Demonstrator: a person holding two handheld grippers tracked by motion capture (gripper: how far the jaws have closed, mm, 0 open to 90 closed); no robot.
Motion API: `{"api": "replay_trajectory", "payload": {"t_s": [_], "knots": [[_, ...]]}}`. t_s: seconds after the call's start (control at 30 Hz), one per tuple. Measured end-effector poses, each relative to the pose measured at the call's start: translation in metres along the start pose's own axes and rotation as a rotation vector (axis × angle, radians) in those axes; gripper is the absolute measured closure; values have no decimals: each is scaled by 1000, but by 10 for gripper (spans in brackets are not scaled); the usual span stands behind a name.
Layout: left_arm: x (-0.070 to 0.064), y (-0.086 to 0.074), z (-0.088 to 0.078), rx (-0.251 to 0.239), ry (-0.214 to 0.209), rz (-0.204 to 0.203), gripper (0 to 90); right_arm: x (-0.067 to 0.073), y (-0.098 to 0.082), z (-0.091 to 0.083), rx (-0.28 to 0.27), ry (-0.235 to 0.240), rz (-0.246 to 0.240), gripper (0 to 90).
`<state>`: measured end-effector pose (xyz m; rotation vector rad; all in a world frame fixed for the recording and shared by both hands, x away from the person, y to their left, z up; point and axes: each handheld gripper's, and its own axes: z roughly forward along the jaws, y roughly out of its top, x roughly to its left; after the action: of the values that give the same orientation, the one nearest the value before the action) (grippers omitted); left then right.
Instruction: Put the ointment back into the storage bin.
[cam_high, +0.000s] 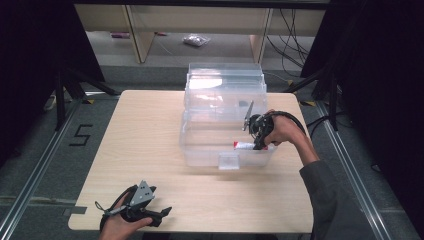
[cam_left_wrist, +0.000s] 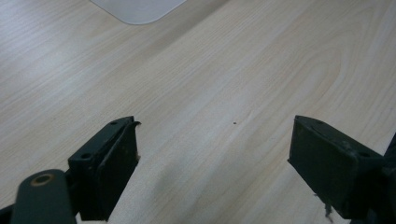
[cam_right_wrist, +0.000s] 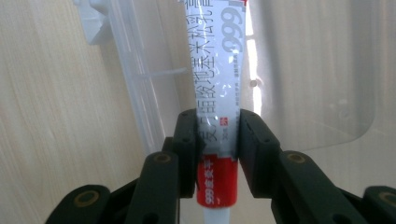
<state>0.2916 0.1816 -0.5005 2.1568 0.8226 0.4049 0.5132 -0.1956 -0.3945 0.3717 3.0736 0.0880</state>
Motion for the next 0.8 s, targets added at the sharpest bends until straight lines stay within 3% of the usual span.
{"api": "replay_trajectory", "payload": {"t_s": [0.27,0.3,0.47,0.53,0.57,0.6,0.63,0.7,0.8], "knots": [[0,0,0,1,-7,4,152,-1,1,-4,-38,-3,-22,670],[0,0,0,-4,-2,-2,152,0,0,-7,-39,-5,4,665],[-1,0,0,-2,-6,-1,152,-2,-3,-12,-58,-25,9,642],[-2,0,1,-10,-6,-13,152,0,-5,-14,-66,-38,49,636],[-1,0,0,-1,-5,0,152,-1,-6,-15,-68,-35,50,634],[-2,0,1,-11,-7,-12,152,-2,-7,-15,-83,-33,17,627],[-1,0,0,-2,-6,-1,152,0,-7,-16,-71,-35,56,623],[-2,0,1,-11,-6,-16,152,-1,-9,-18,-82,-38,42,622],[-1,0,0,-3,-5,-2,152,-1,-11,-21,-90,-41,52,614]]}}
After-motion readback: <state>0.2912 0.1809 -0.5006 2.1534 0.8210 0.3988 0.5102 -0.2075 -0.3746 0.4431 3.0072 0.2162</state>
